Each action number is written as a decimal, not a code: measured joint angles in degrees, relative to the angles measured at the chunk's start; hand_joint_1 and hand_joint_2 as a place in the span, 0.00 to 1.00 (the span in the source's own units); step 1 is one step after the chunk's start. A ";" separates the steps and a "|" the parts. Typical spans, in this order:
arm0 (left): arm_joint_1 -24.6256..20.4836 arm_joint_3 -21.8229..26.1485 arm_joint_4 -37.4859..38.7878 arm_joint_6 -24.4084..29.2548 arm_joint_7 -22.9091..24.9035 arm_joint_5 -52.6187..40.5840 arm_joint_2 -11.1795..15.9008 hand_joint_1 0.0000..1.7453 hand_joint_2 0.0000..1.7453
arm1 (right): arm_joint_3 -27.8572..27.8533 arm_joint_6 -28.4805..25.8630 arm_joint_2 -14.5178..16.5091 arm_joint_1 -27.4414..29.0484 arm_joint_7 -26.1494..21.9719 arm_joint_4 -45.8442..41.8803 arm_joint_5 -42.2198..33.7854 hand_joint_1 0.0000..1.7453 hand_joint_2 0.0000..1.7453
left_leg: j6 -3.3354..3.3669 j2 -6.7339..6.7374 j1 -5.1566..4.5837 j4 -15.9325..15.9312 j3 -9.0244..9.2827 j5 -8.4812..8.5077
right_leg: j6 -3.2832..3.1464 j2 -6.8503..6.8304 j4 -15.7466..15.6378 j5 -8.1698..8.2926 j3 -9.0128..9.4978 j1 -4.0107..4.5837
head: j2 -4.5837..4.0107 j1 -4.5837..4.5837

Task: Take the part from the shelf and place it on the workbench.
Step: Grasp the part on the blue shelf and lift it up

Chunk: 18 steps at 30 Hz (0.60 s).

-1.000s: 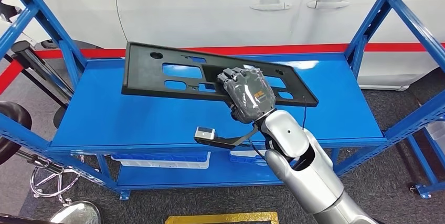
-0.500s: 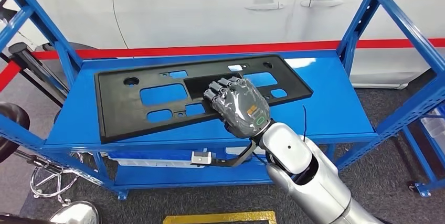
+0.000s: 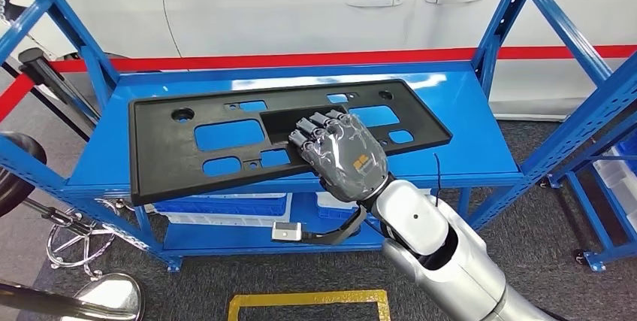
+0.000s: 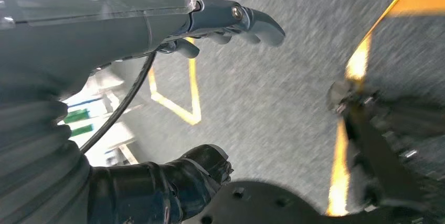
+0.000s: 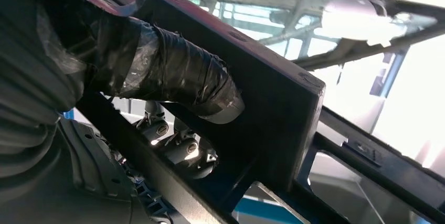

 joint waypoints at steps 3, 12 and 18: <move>-0.14 0.00 0.10 -0.21 -0.33 -0.09 0.17 0.00 1.00 | 0.09 -0.16 -0.25 -0.02 0.25 -0.14 0.00 1.00 1.00 | 0.57 0.29 0.32 -1.73 -0.59 2.43 | 0.98 0.03 0.28 -1.05 -0.45 -0.13 | 0.00 0.03; -0.09 -0.05 0.46 -0.71 -0.45 -0.70 0.11 0.00 1.00 | 0.25 -0.78 -1.92 0.30 1.05 -0.19 0.00 1.00 1.00 | 0.05 0.69 0.81 0.86 -7.83 6.44 | 3.09 0.00 5.58 -7.18 5.00 -1.28 | -0.01 0.06; 0.24 -0.89 0.63 0.27 0.27 -2.58 -1.26 0.00 1.00 | -0.69 -6.08 -8.36 4.35 2.46 -3.20 -0.51 1.00 1.00 | -1.94 0.17 0.92 2.59 -9.66 6.51 | 0.39 -0.35 -0.44 -6.73 7.22 -1.03 | 0.00 -0.04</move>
